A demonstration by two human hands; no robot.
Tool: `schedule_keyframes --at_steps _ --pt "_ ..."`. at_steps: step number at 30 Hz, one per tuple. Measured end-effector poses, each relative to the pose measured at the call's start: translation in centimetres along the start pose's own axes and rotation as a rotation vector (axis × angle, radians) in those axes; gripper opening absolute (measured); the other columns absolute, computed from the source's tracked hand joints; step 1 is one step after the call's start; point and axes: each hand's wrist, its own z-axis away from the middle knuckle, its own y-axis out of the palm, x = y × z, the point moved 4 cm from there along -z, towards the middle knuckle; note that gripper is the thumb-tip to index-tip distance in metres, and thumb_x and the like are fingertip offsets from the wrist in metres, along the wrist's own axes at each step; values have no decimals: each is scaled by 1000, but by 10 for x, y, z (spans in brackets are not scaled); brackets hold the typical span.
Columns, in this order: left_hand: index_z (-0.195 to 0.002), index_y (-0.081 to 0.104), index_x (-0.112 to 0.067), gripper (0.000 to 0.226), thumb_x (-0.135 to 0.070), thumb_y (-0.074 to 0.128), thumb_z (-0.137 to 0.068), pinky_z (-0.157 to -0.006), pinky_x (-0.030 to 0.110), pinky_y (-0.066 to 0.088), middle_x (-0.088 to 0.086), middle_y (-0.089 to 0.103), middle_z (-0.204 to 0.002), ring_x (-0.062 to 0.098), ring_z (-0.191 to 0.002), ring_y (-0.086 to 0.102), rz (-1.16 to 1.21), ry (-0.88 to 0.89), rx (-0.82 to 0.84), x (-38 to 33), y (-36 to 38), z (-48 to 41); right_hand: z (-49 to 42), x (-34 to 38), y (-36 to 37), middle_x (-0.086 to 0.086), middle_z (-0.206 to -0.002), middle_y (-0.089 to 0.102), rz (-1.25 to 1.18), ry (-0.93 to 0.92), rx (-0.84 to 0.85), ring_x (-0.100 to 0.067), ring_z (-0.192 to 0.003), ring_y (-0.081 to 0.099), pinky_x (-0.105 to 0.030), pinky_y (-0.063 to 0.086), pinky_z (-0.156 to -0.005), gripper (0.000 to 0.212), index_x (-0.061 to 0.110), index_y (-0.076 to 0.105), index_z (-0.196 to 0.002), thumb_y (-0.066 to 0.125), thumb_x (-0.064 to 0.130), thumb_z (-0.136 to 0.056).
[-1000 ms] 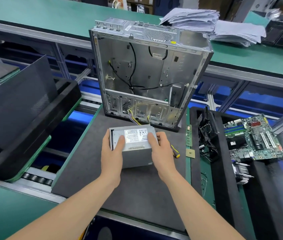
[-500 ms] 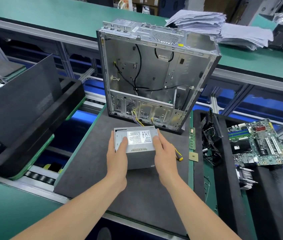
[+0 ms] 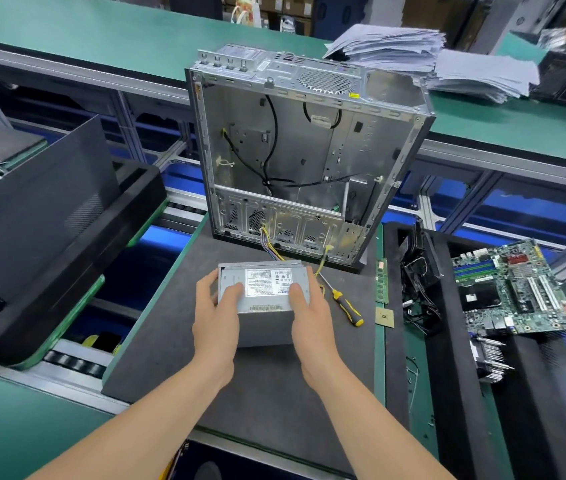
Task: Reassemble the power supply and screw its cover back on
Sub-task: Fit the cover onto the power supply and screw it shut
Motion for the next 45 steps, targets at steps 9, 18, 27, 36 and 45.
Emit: schedule_keyframes --at_steps 9,18,27,36,45 --pt "-106 49 -50 15 -50 61 -96 -78 38 54 -5 71 -109 19 -101 68 -104 -7 13 -8 -6 -21 -21 13 -11 16 -89 78 -5 124 0 -16 -90 68 -33 49 -80 37 42 78 -88 44 39 -104" --pt "-117 40 -38 16 -36 48 -103 -70 35 45 -7 65 -109 16 -96 61 -230 22 70 -8 -3 -24 -30 9 -7 3 -99 81 -104 146 28 -18 -89 73 -32 55 -72 35 36 80 -96 49 22 -104" --pt "-113 44 -44 12 -43 47 -101 -74 35 45 -10 67 -109 14 -101 63 -184 -12 133 -9 -4 -29 -23 11 9 11 -107 78 -60 118 4 -16 -106 73 -47 57 -101 35 34 69 -115 36 27 -107" --pt "-108 44 -53 19 -46 57 -97 -86 41 54 -20 68 -113 14 -103 66 -146 41 69 -10 -2 -24 -16 12 -2 12 -114 74 -67 30 -60 -16 -114 68 -55 51 -106 34 38 68 -115 59 53 -87" --pt "-106 58 -48 16 -37 65 -97 -80 32 52 -17 68 -109 9 -101 66 -106 119 -18 -12 -1 -24 -20 10 2 9 -100 77 -84 -63 -201 -15 -100 72 -50 56 -96 28 31 71 -107 60 44 -85"
